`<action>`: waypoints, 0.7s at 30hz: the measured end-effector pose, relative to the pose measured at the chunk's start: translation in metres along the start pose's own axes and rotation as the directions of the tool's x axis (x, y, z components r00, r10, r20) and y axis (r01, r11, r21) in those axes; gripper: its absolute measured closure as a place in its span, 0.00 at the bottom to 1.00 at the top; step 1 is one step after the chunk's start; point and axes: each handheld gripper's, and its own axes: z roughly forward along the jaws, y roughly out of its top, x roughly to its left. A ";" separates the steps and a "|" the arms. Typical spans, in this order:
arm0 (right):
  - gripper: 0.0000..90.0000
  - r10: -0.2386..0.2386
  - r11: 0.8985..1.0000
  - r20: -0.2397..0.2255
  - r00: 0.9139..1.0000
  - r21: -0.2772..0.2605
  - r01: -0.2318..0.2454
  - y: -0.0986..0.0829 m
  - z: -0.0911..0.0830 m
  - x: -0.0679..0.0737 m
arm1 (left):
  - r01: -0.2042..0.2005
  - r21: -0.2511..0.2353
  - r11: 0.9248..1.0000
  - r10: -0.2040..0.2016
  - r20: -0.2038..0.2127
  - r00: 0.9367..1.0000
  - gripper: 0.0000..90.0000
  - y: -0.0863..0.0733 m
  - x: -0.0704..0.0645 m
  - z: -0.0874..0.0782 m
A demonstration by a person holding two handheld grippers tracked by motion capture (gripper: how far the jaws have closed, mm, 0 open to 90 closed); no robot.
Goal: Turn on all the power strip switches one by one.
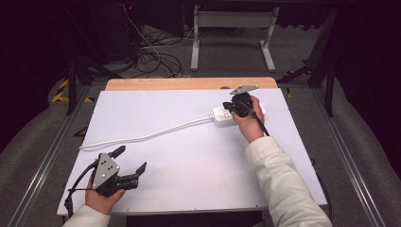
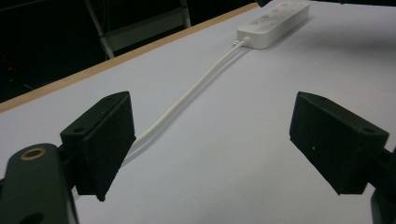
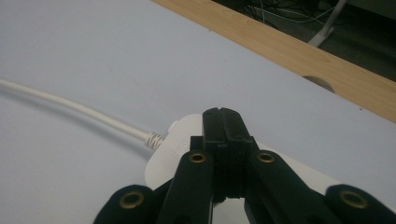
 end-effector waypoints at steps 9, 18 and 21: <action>1.00 0.037 0.999 0.026 0.999 0.010 -0.037 -0.008 0.016 -0.006 | 0.005 0.005 1.000 -0.005 0.004 1.000 0.16 0.000 0.000 0.001; 1.00 0.037 0.999 0.034 0.999 0.015 -0.037 -0.012 0.023 -0.009 | 0.001 0.007 1.000 -0.001 0.004 1.000 0.16 -0.001 0.000 0.001; 1.00 0.043 0.999 0.036 0.998 0.019 -0.044 -0.013 0.025 -0.010 | 0.004 0.010 1.000 -0.004 0.008 1.000 0.16 -0.001 -0.001 0.001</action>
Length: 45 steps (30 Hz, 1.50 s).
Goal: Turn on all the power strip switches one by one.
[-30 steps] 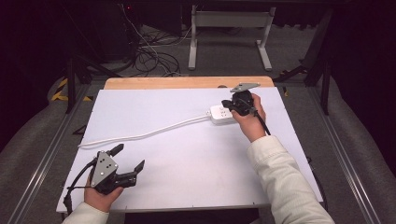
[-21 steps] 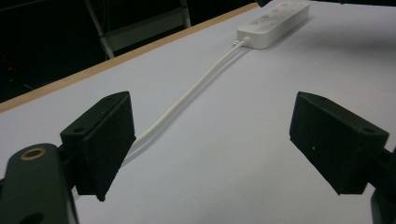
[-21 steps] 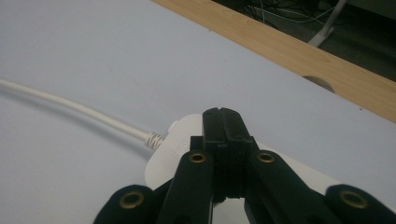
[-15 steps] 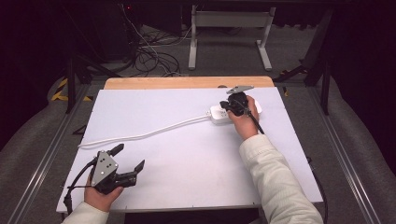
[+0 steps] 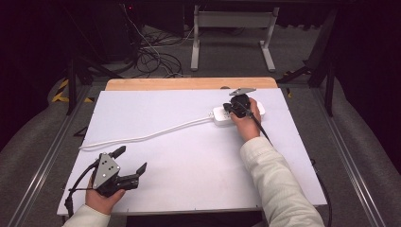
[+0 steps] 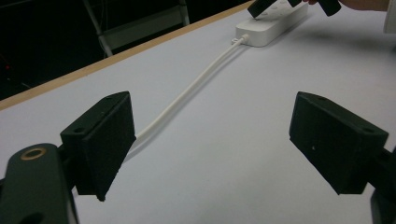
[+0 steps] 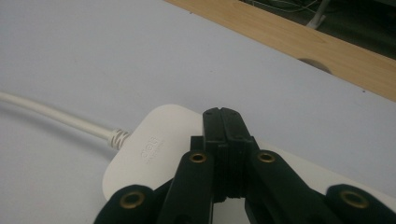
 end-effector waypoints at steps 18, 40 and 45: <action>1.00 0.020 1.000 0.000 1.000 0.001 -0.020 -0.001 0.003 0.003 | 0.002 0.002 1.000 -0.002 0.000 1.000 0.17 0.000 0.000 0.000; 1.00 0.032 0.999 0.023 0.999 0.039 -0.033 0.002 0.005 0.005 | 0.001 0.000 1.000 -0.001 0.002 1.000 0.17 0.000 0.001 -0.001; 1.00 0.040 0.998 0.025 0.999 0.048 -0.042 0.002 0.004 0.004 | 0.001 0.000 1.000 -0.001 0.002 1.000 0.17 0.000 0.001 -0.001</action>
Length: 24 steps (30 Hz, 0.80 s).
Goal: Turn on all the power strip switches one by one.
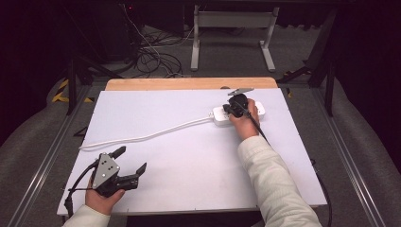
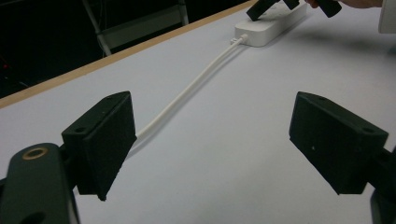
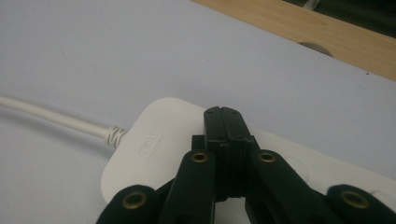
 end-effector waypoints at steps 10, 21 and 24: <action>1.00 -0.041 0.999 0.020 0.999 0.016 0.040 0.002 0.001 0.004 | -0.009 0.002 1.000 0.009 -0.001 1.000 0.17 0.001 0.000 0.001; 1.00 -0.001 0.998 -0.012 1.000 -0.059 0.000 0.004 -0.011 -0.006 | 0.010 0.001 1.000 -0.010 -0.001 1.000 0.17 0.000 0.002 0.001; 1.00 -0.023 0.996 0.015 1.000 -0.082 0.024 0.007 -0.016 -0.007 | 0.000 0.002 1.000 0.000 -0.003 1.000 0.17 0.000 0.001 0.001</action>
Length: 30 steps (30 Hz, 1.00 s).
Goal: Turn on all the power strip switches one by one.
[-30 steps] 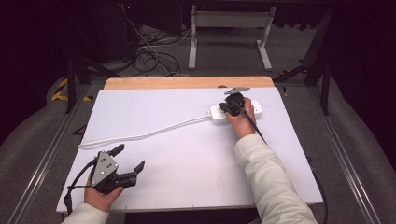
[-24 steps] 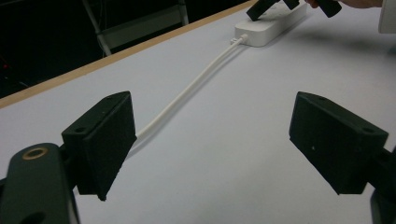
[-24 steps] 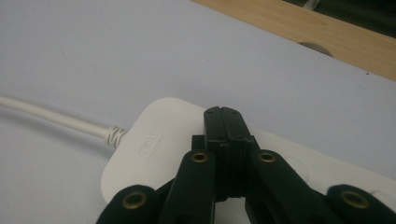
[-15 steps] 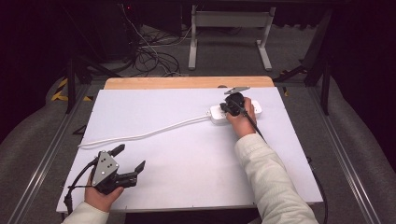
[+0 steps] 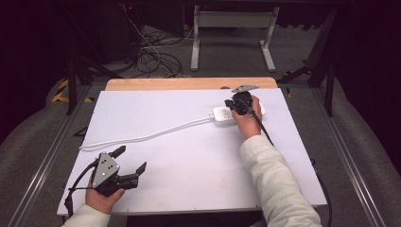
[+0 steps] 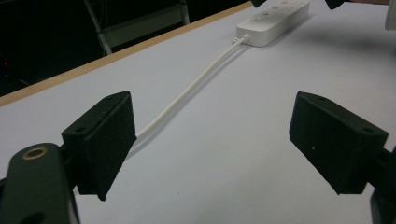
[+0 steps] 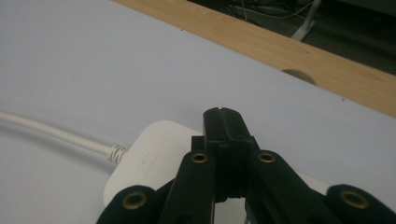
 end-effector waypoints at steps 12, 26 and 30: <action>1.00 0.025 0.998 0.062 0.998 0.057 -0.028 -0.008 -0.003 -0.020 | 0.003 0.002 1.000 -0.003 -0.003 1.000 0.17 0.000 0.000 0.000; 1.00 0.015 0.996 0.066 0.998 0.091 -0.021 -0.013 0.003 -0.022 | 0.002 0.000 1.000 -0.002 -0.006 1.000 0.17 0.000 0.000 0.000; 1.00 -0.009 0.996 0.067 0.998 0.094 0.003 -0.013 0.003 -0.020 | 0.001 0.000 1.000 -0.001 -0.007 1.000 0.17 0.000 0.000 0.000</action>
